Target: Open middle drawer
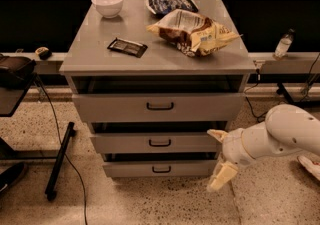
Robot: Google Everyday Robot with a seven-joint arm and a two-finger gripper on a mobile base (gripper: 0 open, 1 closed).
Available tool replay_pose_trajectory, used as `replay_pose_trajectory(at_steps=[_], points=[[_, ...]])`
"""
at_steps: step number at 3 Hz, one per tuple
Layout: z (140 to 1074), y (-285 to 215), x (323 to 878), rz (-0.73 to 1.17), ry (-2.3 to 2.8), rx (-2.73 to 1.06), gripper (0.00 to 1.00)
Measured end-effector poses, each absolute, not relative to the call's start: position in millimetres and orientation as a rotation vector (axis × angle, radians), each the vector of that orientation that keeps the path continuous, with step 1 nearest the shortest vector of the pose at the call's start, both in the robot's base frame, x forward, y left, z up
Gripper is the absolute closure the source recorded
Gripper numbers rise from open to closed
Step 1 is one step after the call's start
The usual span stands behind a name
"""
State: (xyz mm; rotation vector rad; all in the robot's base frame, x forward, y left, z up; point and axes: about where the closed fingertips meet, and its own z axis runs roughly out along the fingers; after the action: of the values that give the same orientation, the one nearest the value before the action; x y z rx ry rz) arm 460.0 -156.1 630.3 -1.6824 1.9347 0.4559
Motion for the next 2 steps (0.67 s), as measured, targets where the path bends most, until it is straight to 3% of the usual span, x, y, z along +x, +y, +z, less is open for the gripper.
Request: replay_pose_trajectory(at_steps=[2], points=[[587,-138,512,0.320,1.783,-1.680,0.00]])
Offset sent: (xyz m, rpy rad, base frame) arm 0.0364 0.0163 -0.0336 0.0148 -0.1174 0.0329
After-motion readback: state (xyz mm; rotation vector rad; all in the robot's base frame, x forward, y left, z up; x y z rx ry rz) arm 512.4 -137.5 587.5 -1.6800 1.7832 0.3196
